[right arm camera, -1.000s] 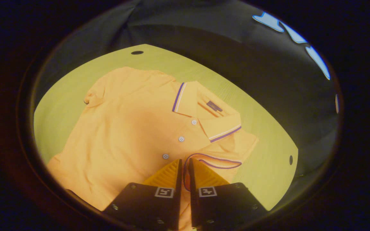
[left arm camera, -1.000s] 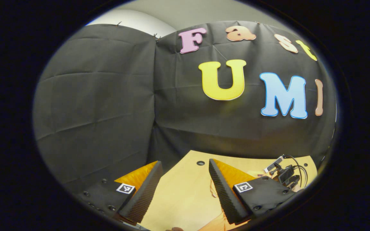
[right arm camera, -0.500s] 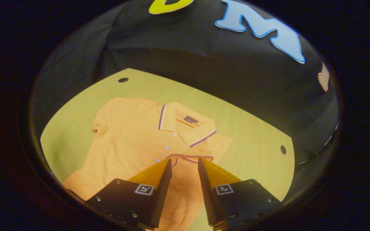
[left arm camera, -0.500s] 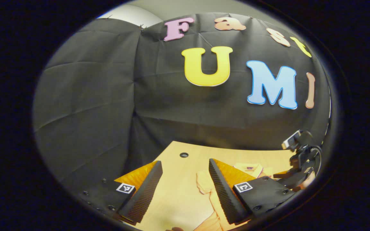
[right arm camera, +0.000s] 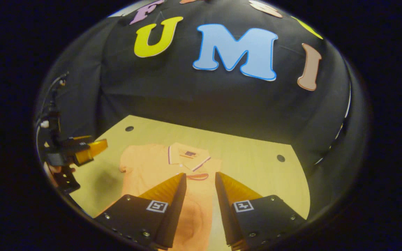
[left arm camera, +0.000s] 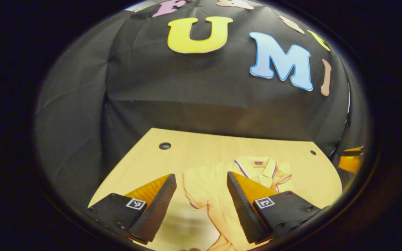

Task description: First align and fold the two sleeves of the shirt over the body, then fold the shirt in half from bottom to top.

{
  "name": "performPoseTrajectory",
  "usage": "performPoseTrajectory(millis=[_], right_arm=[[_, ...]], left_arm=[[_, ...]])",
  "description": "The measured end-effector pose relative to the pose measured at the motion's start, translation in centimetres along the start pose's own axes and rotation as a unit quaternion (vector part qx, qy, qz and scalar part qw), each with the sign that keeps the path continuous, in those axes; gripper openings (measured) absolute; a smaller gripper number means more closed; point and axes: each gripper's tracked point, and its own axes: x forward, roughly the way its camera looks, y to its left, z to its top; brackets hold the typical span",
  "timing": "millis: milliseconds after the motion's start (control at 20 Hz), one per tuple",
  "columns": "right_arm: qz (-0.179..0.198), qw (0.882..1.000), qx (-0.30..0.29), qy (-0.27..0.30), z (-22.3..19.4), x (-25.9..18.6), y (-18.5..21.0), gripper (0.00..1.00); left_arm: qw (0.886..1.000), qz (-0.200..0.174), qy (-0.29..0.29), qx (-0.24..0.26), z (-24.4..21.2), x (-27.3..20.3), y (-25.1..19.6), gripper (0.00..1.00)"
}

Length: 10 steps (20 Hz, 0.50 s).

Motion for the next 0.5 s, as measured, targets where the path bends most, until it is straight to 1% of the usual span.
performPoseTrajectory(millis=[100, 150, 200, 250, 450, 500], right_arm=[[-0.017, 0.999, 0.041, -0.020, 0.9, -2.2, -0.7, 0.54], [-0.030, 0.997, 0.059, -0.030, 1.4, -3.4, -1.3, 0.54], [-0.044, 0.996, 0.073, -0.037, 1.4, -4.5, -2.0, 0.54], [-0.058, 0.994, 0.085, -0.042, 1.5, -5.6, -2.6, 0.53], [-0.114, 0.986, 0.111, -0.043, 0.4, -8.9, -5.1, 0.53], [-0.124, 0.984, 0.121, -0.043, 0.1, -9.4, -5.4, 0.54]], left_arm=[[1.000, -0.001, 0.027, -0.004, -1.9, 2.9, 0.4, 0.96], [0.999, 0.004, 0.035, -0.003, -2.7, 4.1, 1.0, 0.98], [0.999, 0.011, 0.042, -0.001, -3.5, 5.4, 1.7, 0.96], [0.999, 0.016, 0.052, 0.002, -4.3, 6.5, 2.2, 0.95], [0.995, 0.031, 0.091, 0.002, -7.6, 9.7, 3.8, 0.99], [0.994, 0.034, 0.100, 0.001, -8.3, 10.3, 4.1, 0.98]])
